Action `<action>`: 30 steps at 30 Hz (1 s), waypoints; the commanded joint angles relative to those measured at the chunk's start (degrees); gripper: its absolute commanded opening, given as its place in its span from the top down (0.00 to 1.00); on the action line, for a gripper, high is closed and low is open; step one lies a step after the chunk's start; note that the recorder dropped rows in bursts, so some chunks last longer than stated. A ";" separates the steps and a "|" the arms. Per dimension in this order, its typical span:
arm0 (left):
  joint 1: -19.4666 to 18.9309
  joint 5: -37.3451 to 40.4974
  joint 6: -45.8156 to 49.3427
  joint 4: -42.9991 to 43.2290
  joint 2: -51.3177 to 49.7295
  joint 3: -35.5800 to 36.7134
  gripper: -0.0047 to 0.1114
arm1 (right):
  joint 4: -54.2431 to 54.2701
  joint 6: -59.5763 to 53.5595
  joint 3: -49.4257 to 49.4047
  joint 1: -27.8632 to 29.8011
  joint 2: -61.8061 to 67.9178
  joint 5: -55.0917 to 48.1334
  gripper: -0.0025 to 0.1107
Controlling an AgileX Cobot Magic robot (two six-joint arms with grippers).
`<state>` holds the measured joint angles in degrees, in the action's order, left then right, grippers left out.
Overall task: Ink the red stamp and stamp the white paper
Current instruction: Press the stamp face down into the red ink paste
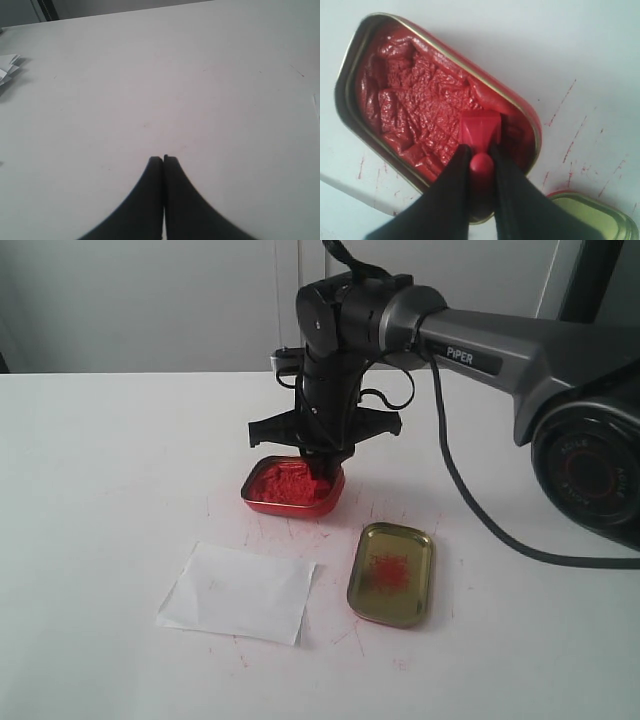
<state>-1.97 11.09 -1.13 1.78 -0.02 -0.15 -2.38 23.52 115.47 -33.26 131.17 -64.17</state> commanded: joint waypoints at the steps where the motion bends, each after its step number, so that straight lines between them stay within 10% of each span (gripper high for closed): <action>1: -0.14 -0.27 -0.12 0.00 0.02 0.15 0.96 | -0.82 0.19 0.07 0.24 -1.11 0.04 0.98; 30: -0.14 -0.27 -0.12 0.00 0.02 0.15 0.96 | -1.19 -0.37 -0.20 0.24 -0.17 -1.94 0.98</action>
<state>-1.97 11.09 -1.13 1.78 -0.02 -0.15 -2.83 23.40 115.35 -33.26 131.27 -64.45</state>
